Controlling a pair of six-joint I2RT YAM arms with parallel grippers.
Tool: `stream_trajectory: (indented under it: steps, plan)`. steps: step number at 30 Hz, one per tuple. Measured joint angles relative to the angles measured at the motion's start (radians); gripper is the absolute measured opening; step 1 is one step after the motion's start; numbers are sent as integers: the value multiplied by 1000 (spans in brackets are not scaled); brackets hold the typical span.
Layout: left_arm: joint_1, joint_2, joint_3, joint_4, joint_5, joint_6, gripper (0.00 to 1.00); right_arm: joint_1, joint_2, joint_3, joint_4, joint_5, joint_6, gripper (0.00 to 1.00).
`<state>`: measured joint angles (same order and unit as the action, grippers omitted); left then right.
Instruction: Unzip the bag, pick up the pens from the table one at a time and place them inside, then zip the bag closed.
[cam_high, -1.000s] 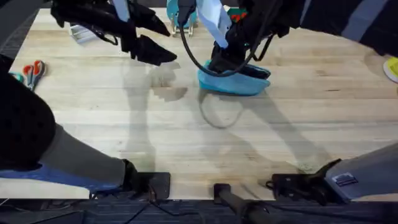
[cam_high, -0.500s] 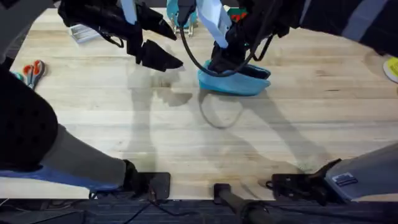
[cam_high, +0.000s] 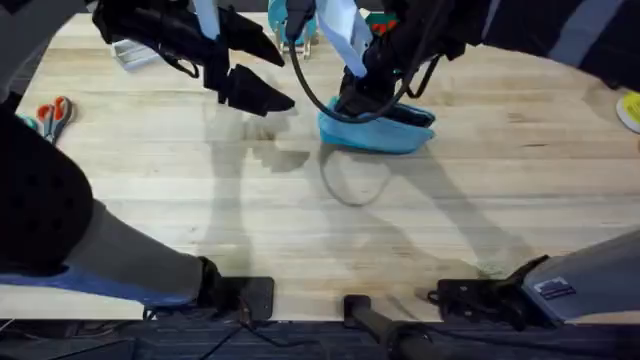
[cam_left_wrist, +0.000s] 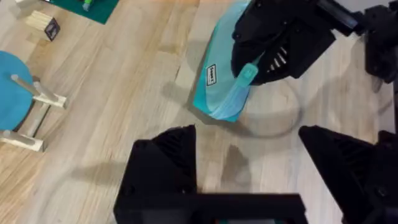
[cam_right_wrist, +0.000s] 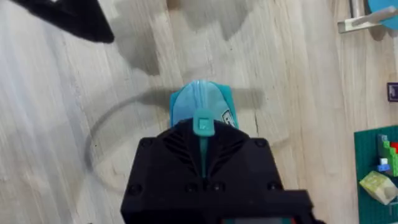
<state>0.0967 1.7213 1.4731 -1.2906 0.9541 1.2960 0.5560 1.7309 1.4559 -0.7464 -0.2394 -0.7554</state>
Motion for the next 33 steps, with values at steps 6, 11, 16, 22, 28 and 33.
stream_trajectory:
  steps: [6,11,16,22,28,33]
  plan:
    - [0,2,-53,-50,46,154,993,0,0,0,0,0,0,32]
    - [0,38,-116,-39,116,302,993,0,0,0,0,0,0,32]
    - [0,65,-173,28,150,369,993,0,0,0,0,0,0,32]
    - [0,117,-211,145,192,394,993,0,0,0,0,0,0,32]
    - [-7,205,-212,170,246,399,993,0,0,0,0,0,0,33]
    - [-27,223,-214,199,289,399,993,0,0,0,0,0,0,32]
